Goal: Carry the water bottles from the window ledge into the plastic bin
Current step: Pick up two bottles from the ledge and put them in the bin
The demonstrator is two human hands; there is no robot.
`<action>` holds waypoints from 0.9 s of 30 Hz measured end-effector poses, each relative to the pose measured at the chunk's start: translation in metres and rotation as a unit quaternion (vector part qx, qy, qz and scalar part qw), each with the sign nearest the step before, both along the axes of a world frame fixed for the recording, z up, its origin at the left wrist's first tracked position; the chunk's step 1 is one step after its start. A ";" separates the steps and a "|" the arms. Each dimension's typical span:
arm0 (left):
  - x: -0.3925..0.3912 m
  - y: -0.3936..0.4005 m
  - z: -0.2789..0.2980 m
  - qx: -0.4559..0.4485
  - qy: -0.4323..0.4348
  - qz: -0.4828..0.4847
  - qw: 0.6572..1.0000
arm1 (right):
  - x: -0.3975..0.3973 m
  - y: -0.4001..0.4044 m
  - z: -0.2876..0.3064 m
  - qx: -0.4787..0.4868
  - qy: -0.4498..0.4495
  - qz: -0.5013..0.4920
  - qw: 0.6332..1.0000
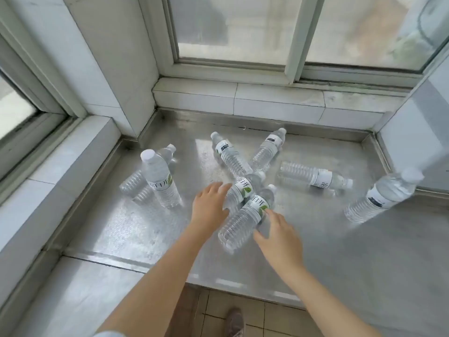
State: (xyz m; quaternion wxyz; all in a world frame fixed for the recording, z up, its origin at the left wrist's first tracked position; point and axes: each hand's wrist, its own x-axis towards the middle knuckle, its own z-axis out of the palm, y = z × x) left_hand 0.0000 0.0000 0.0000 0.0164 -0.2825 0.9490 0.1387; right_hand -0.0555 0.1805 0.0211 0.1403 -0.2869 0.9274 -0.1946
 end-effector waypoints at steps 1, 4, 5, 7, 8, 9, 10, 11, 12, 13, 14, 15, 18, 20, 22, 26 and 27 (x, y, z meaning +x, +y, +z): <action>-0.008 -0.005 -0.002 0.020 -0.016 -0.001 1.000 | -0.007 -0.007 -0.007 -0.021 -0.053 -0.043 0.997; -0.026 -0.013 -0.006 0.064 -0.046 -0.002 0.997 | -0.022 -0.028 -0.015 -0.074 -0.213 -0.144 0.964; -0.032 -0.014 -0.007 0.078 -0.054 -0.002 0.995 | -0.026 -0.034 -0.025 -0.096 -0.245 -0.169 0.950; -0.039 -0.015 -0.010 0.102 -0.058 0.004 0.993 | -0.029 -0.045 -0.038 -0.114 -0.293 -0.210 0.926; -0.041 -0.017 -0.011 0.104 -0.058 0.007 0.993 | -0.030 -0.049 -0.043 -0.120 -0.308 -0.228 0.916; -0.043 -0.019 -0.013 0.107 -0.060 0.012 0.992 | -0.030 -0.054 -0.049 -0.135 -0.320 -0.247 0.905; -0.045 -0.021 -0.015 0.107 -0.061 0.015 0.992 | -0.029 -0.058 -0.054 -0.147 -0.332 -0.264 0.893; -0.046 -0.022 -0.016 0.110 -0.065 0.018 0.992 | -0.029 -0.061 -0.059 -0.161 -0.341 -0.283 0.882; -0.047 -0.023 -0.018 0.114 -0.066 0.021 0.991 | -0.029 -0.064 -0.062 -0.174 -0.347 -0.297 0.873; -0.048 -0.024 -0.019 0.119 -0.069 0.026 0.990 | -0.029 -0.066 -0.064 -0.186 -0.350 -0.309 0.864; -0.049 -0.025 -0.020 0.125 -0.069 0.031 0.989 | -0.029 -0.068 -0.063 -0.195 -0.352 -0.315 0.859; -0.051 -0.026 -0.020 0.134 -0.069 0.039 0.988 | -0.029 -0.070 -0.063 -0.203 -0.354 -0.320 0.855; -0.052 -0.031 -0.021 0.164 -0.046 0.072 0.983 | -0.029 -0.072 -0.056 -0.227 -0.386 -0.342 0.826; -0.050 -0.029 -0.022 0.176 -0.028 0.091 0.980 | -0.030 -0.072 -0.056 -0.240 -0.408 -0.358 0.805; -0.046 -0.024 -0.023 0.196 -0.004 0.116 0.974 | -0.031 -0.071 -0.057 -0.243 -0.422 -0.366 0.793; -0.035 -0.009 -0.024 0.254 0.055 0.164 0.952 | -0.030 -0.059 -0.057 -0.250 -0.438 -0.353 0.788; -0.031 -0.005 -0.024 0.273 0.073 0.176 0.943 | -0.029 -0.053 -0.056 -0.251 -0.440 -0.342 0.792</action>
